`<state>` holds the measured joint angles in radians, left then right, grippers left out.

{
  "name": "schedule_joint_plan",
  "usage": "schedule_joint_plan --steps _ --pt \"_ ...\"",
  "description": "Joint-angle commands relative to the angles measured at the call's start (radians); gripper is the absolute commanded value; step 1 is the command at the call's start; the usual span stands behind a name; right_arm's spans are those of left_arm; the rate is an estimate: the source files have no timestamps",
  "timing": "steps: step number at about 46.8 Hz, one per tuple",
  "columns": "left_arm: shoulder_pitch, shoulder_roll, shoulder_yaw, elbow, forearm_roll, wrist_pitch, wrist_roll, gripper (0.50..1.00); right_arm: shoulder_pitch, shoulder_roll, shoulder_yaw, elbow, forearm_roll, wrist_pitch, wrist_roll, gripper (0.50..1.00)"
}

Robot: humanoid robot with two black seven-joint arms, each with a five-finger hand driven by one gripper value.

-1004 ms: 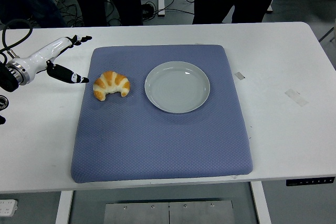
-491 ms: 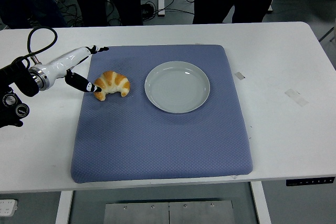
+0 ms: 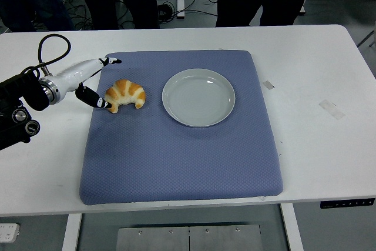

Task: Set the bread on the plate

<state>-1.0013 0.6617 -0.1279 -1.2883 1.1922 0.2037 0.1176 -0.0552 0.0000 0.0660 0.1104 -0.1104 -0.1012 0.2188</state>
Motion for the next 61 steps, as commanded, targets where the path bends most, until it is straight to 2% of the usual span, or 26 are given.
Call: schedule_joint_plan --steps 1,20,28,47,53,58,61 --pt "-0.002 -0.010 -0.010 0.000 -0.006 -0.018 0.010 0.966 0.000 0.000 0.000 0.000 0.000 0.000 0.001 1.000" --pt "-0.002 -0.017 -0.036 -0.017 -0.045 -0.043 0.059 0.966 0.000 0.000 0.000 0.000 0.000 0.000 -0.001 1.000" --pt "0.001 -0.039 -0.035 -0.016 -0.043 -0.043 0.100 0.952 0.000 0.000 0.000 0.000 0.000 0.000 0.001 1.000" --pt "0.007 -0.065 -0.033 0.003 -0.028 -0.049 0.119 0.928 0.000 0.000 0.000 0.000 0.002 0.000 0.001 1.000" --pt "0.007 -0.065 -0.032 0.004 -0.026 -0.053 0.117 0.898 0.000 0.000 0.000 0.000 0.000 0.000 -0.001 1.000" --pt "0.006 -0.065 -0.035 0.004 -0.026 -0.066 0.114 0.840 0.000 0.000 0.000 0.000 0.000 0.000 0.001 1.000" --pt "0.006 -0.067 -0.035 0.004 -0.026 -0.067 0.106 0.789 0.000 0.000 0.000 0.000 0.000 0.000 0.001 1.000"
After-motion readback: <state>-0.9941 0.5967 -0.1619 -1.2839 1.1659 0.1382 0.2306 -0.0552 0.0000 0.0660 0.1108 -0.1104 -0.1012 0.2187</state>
